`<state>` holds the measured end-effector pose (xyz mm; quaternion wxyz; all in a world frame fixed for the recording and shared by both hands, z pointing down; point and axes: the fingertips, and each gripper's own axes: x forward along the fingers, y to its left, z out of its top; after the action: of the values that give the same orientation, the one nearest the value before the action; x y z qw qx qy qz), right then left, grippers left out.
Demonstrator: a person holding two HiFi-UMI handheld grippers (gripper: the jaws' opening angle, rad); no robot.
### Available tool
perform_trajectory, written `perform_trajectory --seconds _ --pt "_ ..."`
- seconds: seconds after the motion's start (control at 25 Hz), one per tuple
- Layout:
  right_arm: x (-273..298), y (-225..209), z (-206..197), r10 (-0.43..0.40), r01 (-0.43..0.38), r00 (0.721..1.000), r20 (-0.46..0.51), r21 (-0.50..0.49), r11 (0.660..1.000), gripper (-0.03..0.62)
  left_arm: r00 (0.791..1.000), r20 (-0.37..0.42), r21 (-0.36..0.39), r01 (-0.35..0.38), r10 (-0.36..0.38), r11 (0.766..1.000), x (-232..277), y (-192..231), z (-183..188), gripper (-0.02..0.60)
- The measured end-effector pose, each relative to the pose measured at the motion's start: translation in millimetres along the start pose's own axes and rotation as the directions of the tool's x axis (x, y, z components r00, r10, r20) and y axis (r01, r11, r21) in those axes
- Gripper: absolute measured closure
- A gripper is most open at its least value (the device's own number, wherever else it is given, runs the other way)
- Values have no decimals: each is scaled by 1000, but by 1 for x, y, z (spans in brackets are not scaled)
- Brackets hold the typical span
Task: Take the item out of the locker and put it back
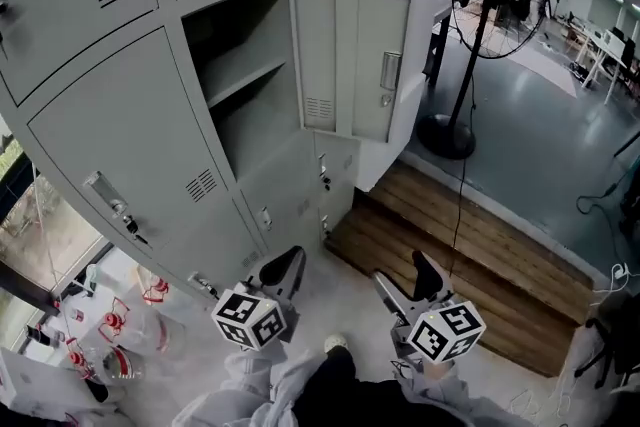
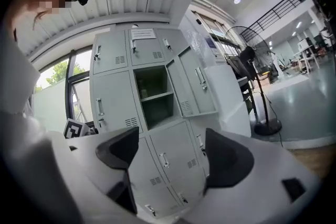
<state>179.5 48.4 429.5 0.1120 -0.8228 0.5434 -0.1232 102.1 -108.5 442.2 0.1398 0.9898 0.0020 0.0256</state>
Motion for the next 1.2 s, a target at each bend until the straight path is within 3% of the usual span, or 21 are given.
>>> perform_trajectory --seconds 0.12,0.36,0.52,0.64,0.8,1.04,1.2 --pt "53 -13 14 69 -69 998 -13 -23 997 215 998 37 4 -54 54 999 28 33 17 572" --pt "127 -28 18 201 -203 978 -63 -23 979 215 988 35 34 -153 152 988 59 74 26 572" --pt "167 -11 25 331 -334 940 -83 -24 942 215 970 36 36 -241 239 970 53 91 28 572" --pt "200 5 34 423 -429 901 -95 -48 902 215 942 65 22 -332 331 943 44 104 34 572" --pt "242 23 48 541 -549 834 -111 -65 833 215 881 115 7 -463 459 886 36 118 44 572" --pt "287 46 71 677 -690 721 -145 -63 721 215 763 182 -40 -624 620 780 35 126 62 572" --pt "307 71 93 763 -777 629 -150 -89 623 215 670 232 -65 -712 705 699 31 127 74 572"
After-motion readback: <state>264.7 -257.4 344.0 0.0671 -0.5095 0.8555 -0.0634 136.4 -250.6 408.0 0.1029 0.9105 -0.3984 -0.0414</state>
